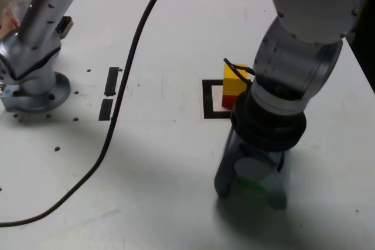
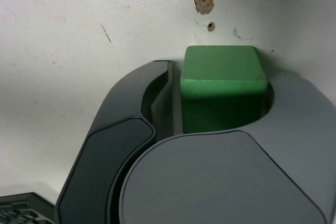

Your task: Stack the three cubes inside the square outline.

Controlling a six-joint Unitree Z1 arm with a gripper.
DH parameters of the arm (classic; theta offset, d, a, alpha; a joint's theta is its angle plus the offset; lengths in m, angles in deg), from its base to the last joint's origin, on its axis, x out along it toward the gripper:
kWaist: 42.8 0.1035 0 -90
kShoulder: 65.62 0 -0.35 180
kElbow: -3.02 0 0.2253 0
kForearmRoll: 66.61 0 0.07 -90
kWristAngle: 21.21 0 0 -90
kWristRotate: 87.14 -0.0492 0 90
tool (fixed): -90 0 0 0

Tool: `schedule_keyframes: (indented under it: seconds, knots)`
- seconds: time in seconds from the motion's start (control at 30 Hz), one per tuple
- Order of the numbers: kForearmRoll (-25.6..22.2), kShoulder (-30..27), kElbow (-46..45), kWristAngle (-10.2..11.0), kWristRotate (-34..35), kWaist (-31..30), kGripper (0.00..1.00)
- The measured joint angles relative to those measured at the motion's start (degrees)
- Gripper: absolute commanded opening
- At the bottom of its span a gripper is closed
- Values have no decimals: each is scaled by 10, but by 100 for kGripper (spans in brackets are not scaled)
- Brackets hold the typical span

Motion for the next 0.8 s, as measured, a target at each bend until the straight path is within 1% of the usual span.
schedule_keyframes:
  seconds: [0.27,0.37,0.5,0.57,0.67,0.8]
  knots:
    - [3,-1,1,7,-2,0,41]
    - [2,-6,2,14,-2,0,40]
    - [-11,-26,2,19,-2,0,40]
    - [-24,-36,2,26,2,0,40]
    - [-45,-66,-1,42,9,-1,40]
    - [-56,-101,-6,57,16,-2,40]
